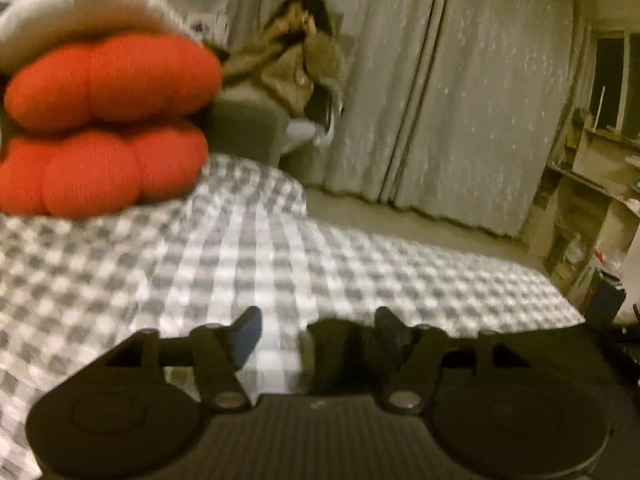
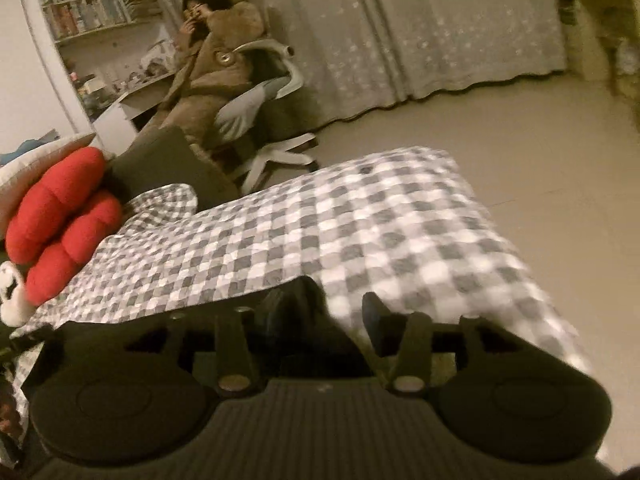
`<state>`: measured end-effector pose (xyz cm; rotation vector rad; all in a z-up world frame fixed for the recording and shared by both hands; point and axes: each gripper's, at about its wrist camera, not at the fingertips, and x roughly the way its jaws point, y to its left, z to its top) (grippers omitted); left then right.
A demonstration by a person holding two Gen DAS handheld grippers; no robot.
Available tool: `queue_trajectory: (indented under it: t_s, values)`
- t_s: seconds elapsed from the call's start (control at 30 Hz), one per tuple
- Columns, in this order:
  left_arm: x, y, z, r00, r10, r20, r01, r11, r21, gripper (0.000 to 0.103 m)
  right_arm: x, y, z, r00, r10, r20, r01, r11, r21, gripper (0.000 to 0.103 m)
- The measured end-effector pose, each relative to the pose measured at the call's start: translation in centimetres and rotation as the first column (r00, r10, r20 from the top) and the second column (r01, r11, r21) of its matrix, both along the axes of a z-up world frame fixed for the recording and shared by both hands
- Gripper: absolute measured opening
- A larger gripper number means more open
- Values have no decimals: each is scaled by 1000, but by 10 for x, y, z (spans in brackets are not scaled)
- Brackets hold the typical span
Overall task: Fold clothes
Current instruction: 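Smooth the folded garment edge with both grippers along the bed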
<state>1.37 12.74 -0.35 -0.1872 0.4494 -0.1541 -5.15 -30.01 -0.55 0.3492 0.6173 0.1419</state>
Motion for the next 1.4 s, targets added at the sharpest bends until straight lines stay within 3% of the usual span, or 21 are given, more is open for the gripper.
queue_trajectory:
  t_s: [0.13,0.23,0.3,0.43,0.6,0.87,1.2,1.4]
  values:
    - [-8,-8,11,999,-41,11,41,999,-11,79,-20,10,5,999,-48,-2,48,998,-33,48]
    - [-14,-18,16,996,-84,23,84,996,25,80,-34,15,8,996,-94,2,94,995,25,49]
    - [-17,-22,17,994,-103,34,102,994,41,81,-41,21,10,994,-106,19,105,994,25,54]
    - [-20,-25,16,992,-122,36,120,991,57,82,-48,32,16,993,-116,39,115,993,11,54]
    - [-37,-22,19,993,-105,52,99,990,98,85,-52,46,16,992,-119,46,120,993,-18,56]
    - [-51,-8,29,993,-102,66,97,992,80,92,-53,68,14,993,-102,53,106,991,-81,59]
    - [-61,-39,32,984,-176,-16,177,971,162,101,-64,74,11,997,-72,37,76,992,-105,66]
    - [-66,-67,32,959,-258,-115,276,942,192,102,-75,73,4,1000,8,21,-3,980,-197,66]
